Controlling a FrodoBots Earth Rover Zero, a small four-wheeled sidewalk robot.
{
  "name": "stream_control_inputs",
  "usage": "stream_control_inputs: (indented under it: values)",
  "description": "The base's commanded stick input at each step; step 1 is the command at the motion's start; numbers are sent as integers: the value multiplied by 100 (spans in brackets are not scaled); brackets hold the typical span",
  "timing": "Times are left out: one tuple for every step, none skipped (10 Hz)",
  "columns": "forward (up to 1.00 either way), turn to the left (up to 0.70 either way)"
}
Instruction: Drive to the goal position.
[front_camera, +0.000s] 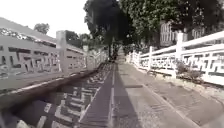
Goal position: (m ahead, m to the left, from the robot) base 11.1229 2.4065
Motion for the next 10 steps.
stream_control_inputs:
  values:
    - [70,0]
    - [70,0]
    - [70,0]
    - [70,0]
    - [70,0]
    - [70,0]
    - [70,0]
    - [70,0]
    - [70,0]
    - [70,0]
